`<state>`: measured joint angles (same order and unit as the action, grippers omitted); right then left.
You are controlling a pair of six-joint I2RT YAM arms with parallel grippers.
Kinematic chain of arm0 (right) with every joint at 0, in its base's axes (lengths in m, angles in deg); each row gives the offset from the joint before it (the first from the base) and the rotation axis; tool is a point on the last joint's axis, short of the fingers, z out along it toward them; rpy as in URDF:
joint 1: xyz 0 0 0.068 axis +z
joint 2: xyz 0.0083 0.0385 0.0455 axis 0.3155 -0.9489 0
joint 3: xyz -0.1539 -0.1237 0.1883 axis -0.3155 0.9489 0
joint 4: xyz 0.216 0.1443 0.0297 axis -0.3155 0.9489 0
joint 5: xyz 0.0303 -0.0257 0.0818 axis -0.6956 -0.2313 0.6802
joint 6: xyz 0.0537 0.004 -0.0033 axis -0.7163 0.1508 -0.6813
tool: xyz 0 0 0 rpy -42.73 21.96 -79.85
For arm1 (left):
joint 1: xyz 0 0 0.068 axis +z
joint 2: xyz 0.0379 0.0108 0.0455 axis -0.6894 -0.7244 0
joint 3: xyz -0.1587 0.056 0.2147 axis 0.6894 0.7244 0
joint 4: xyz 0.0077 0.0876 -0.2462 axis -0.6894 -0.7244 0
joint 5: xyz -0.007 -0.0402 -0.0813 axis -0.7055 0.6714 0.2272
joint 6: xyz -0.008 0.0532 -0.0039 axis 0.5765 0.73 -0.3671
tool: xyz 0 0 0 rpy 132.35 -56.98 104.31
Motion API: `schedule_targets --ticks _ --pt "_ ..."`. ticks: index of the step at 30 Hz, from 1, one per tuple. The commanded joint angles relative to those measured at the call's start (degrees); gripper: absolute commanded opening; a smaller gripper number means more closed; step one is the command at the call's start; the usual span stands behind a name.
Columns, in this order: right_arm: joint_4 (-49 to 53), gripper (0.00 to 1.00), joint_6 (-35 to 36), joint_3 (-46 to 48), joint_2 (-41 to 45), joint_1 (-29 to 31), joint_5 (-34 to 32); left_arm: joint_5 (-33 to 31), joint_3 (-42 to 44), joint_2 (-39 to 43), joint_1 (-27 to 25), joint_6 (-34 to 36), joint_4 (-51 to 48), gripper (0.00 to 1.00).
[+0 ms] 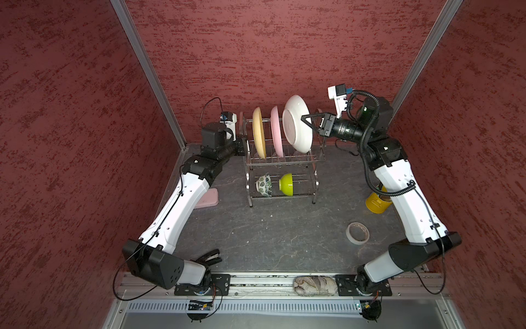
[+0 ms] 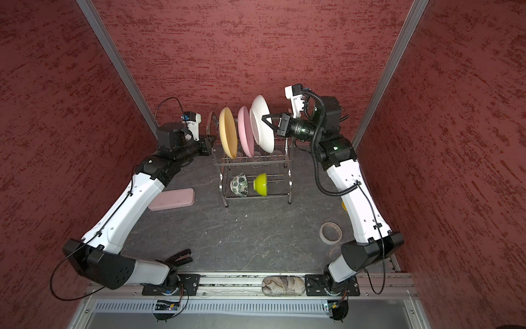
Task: Unload the mixed dishes from the dish rack
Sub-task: 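Lift the patterned white plate out of the rack with the right gripper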
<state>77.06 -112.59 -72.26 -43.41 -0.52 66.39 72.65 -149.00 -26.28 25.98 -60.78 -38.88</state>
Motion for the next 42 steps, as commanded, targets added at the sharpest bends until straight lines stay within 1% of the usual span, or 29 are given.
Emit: schedule_targets --ticks 1,6,12,14,18,22,33,42 --pt "-9.11 0.00 -0.36 0.16 5.29 -0.14 4.49 -0.89 -0.43 -1.09 0.38 -4.64 0.93 0.09" --pt "-11.08 0.00 -1.25 3.57 9.05 -0.16 6.79 -0.85 -0.43 -0.94 0.38 -4.55 0.88 0.09" --pt "-10.76 0.00 -0.74 7.57 13.05 -0.19 6.94 -1.00 -0.48 -0.86 0.38 -4.54 0.87 0.09" --pt "-9.87 0.00 0.02 8.39 14.11 -0.15 6.63 -1.09 -0.48 -0.86 0.38 -4.53 0.82 0.09" --pt "-4.79 0.00 2.77 8.49 15.69 -0.16 3.21 -1.39 -0.19 -0.77 0.38 -4.46 0.79 0.09" --pt "-2.59 0.00 2.97 9.20 17.10 -0.12 3.35 -1.56 -0.18 -0.94 0.38 -4.37 0.73 0.09" --pt "-0.48 0.00 2.61 15.12 22.75 -0.17 2.07 -1.12 -0.72 -1.27 0.38 -4.80 1.42 0.09" --pt "2.62 0.00 3.38 15.88 25.67 -0.12 1.60 -0.60 -0.75 -1.75 0.30 -5.78 1.28 0.09"
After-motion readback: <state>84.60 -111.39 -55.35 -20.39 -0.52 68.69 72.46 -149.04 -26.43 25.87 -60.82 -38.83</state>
